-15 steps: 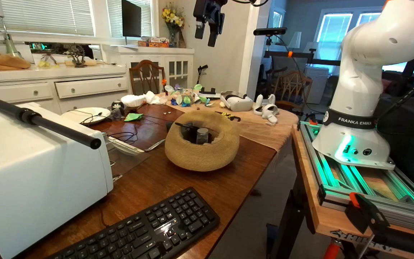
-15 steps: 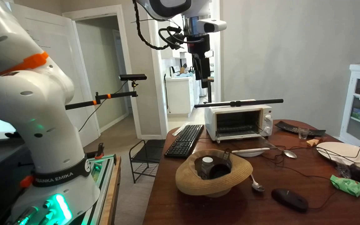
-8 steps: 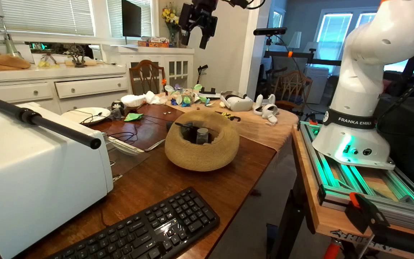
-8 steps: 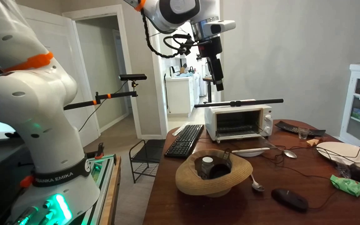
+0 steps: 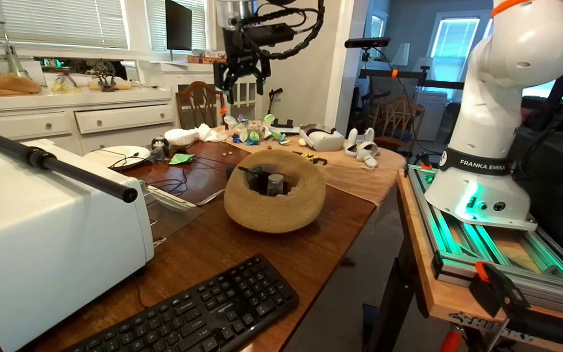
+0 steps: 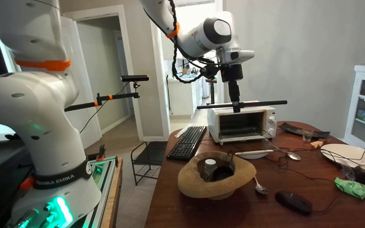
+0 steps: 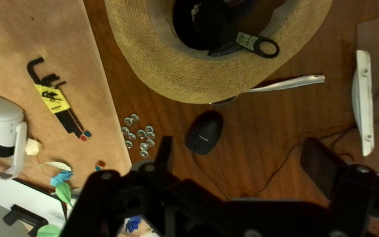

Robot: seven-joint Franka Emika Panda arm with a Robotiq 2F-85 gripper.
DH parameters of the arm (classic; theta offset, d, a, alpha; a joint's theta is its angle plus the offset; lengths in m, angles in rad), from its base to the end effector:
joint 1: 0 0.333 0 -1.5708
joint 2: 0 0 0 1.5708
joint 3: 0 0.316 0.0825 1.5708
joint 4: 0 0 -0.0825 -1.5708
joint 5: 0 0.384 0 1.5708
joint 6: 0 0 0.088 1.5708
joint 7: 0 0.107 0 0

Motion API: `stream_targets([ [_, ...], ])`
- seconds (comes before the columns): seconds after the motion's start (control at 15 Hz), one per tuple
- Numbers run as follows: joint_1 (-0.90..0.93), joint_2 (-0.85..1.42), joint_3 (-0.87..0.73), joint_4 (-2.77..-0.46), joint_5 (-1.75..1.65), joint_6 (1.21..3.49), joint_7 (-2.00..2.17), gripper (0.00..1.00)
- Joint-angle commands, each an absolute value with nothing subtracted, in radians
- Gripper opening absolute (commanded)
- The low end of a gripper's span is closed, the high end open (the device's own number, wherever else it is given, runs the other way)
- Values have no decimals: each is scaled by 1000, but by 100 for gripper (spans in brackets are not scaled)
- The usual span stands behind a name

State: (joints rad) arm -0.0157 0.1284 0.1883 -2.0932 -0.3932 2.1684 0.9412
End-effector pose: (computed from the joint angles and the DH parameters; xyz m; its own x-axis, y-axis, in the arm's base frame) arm 0.5562 0.0803 0.3606 0.8550 -0.4857 0.1818 -0.5172 -0.8240 0.2313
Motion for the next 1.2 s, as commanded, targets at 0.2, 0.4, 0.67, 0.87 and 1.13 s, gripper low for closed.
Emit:
stream_targets([
  [0.2, 179, 405, 101, -1826, -378, 1779, 1126, 100],
  [0.4, 191, 464, 71, -1789, -351, 1711, 1127, 100],
  [0.67, 193, 532, 35, -1751, -326, 1714, 1132, 100],
  [0.87, 197, 581, 20, -1720, -311, 1729, 1124, 100],
  [1.13, 212, 643, 15, -1660, -316, 1747, 1116, 100],
])
